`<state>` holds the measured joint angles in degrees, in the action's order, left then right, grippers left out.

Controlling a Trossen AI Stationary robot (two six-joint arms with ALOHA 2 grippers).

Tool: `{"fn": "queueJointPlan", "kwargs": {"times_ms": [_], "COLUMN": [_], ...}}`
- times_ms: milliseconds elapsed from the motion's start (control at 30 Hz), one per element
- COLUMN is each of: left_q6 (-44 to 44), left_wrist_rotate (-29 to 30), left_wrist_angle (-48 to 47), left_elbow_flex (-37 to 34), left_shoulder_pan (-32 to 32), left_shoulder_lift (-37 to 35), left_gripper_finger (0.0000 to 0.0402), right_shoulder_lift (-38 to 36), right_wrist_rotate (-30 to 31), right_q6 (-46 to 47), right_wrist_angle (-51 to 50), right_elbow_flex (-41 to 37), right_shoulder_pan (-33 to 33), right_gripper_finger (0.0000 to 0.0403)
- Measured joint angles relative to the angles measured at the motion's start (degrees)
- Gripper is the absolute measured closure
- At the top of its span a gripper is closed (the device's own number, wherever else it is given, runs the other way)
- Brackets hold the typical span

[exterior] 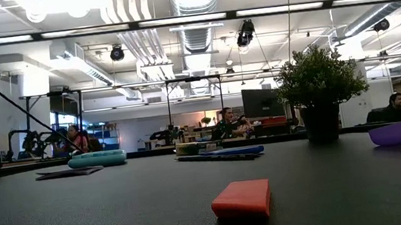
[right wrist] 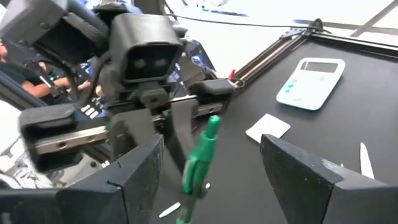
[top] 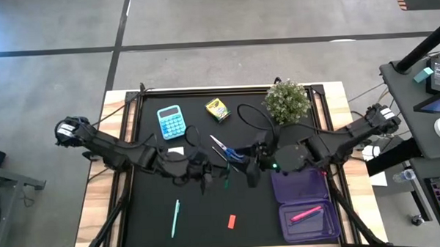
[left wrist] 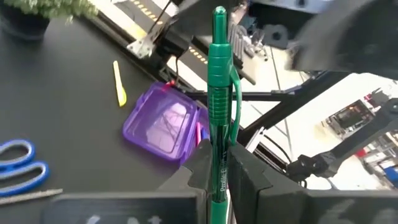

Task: Pack school essentials
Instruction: Put the green pen into the supply box

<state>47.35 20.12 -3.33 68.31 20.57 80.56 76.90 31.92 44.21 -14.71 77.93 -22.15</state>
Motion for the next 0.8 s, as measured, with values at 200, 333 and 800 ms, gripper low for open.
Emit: {"fn": "queueJointPlan", "kwargs": {"times_ms": [200,333,800], "left_q6": [-3.7,-4.5,-4.9], "left_wrist_rotate": [0.3,0.3,0.4], "left_wrist_angle": [3.9,4.6,4.7], "left_elbow_flex": [0.7,0.7,0.7], "left_shoulder_pan": [-1.4,-2.4,-4.0], "left_shoulder_lift": [0.0,0.0,0.0], "left_gripper_finger": [0.0391,0.0391,0.0391], "right_shoulder_lift": [0.0,0.0,0.1], "right_wrist_rotate": [0.0,0.0,0.2], "right_q6": [0.2,0.1,-0.4], "right_wrist_angle": [0.3,0.5,2.3], "right_elbow_flex": [0.0,0.0,0.0], "right_shoulder_pan": [0.9,1.0,2.1], "right_gripper_finger": [0.0153,0.0171,0.0346]}}
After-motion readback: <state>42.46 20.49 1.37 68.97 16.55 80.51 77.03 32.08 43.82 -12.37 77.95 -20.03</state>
